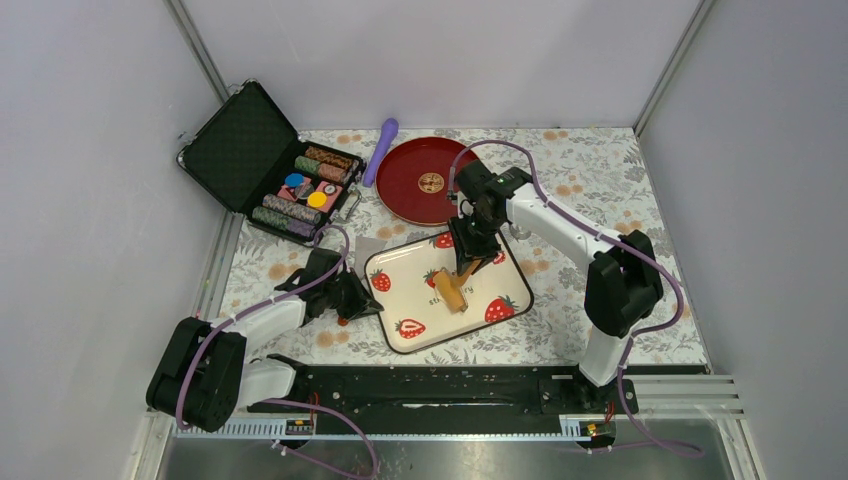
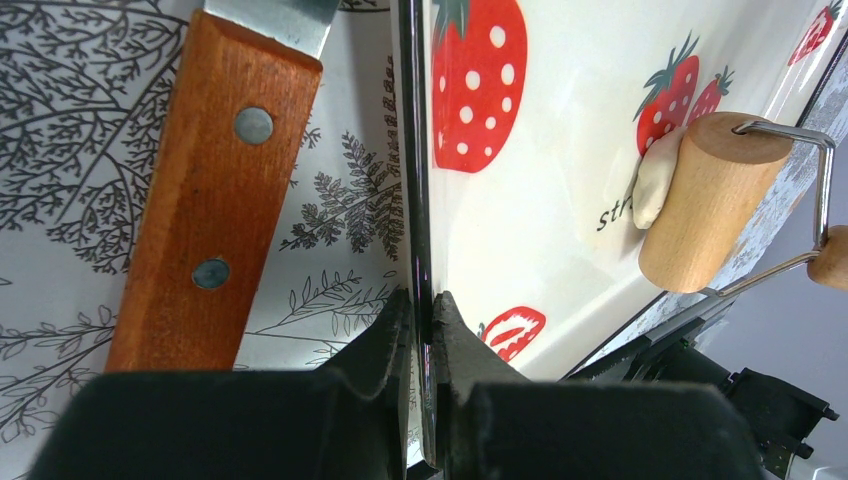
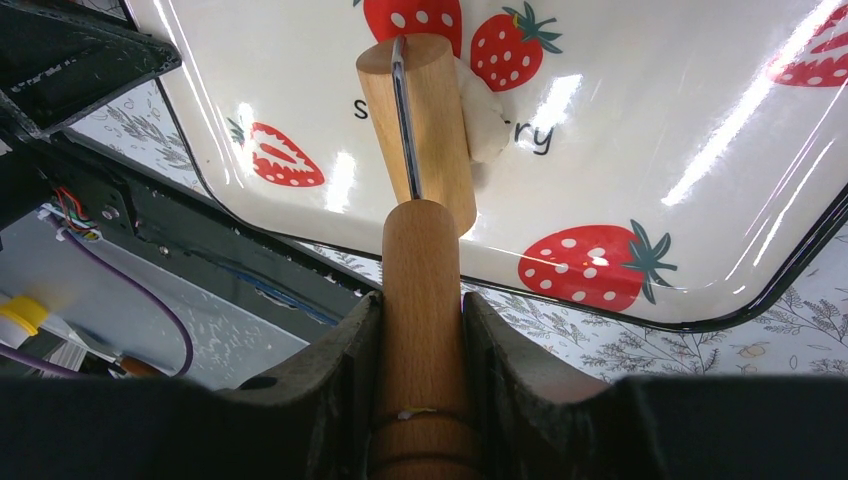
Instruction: Roll out the dumpling wrappers from the dough
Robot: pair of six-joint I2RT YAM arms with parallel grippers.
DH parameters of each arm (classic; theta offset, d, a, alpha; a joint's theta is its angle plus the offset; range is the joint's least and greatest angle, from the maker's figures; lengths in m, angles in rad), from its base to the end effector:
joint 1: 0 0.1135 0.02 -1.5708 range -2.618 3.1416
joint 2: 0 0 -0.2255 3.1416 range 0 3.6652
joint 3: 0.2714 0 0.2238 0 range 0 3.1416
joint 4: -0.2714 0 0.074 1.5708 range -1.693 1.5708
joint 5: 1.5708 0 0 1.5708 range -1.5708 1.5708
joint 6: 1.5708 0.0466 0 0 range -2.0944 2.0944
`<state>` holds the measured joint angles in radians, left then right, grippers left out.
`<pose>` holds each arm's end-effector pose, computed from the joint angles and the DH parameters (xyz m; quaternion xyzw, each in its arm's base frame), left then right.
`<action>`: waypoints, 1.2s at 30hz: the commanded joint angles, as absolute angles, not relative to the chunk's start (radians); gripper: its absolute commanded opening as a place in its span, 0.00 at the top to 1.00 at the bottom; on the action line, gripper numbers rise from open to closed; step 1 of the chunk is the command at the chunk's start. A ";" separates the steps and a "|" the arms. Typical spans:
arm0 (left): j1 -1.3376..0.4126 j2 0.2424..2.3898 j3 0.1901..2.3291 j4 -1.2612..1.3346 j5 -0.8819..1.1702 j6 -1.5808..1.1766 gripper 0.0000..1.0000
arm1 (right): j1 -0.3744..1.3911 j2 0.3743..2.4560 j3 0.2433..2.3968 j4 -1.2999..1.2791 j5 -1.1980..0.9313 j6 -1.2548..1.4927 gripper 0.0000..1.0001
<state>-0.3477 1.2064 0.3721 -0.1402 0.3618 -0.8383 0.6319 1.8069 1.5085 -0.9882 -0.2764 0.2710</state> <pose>0.1777 -0.0819 0.1075 -0.1771 0.9250 -0.3041 0.1435 0.2586 0.2051 0.2126 -0.1952 0.9611 0.1839 0.0667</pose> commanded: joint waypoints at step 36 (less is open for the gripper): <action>-0.357 1.216 0.385 -0.284 0.266 -0.761 1.00 | 0.703 1.987 1.360 -1.021 -0.158 0.261 1.00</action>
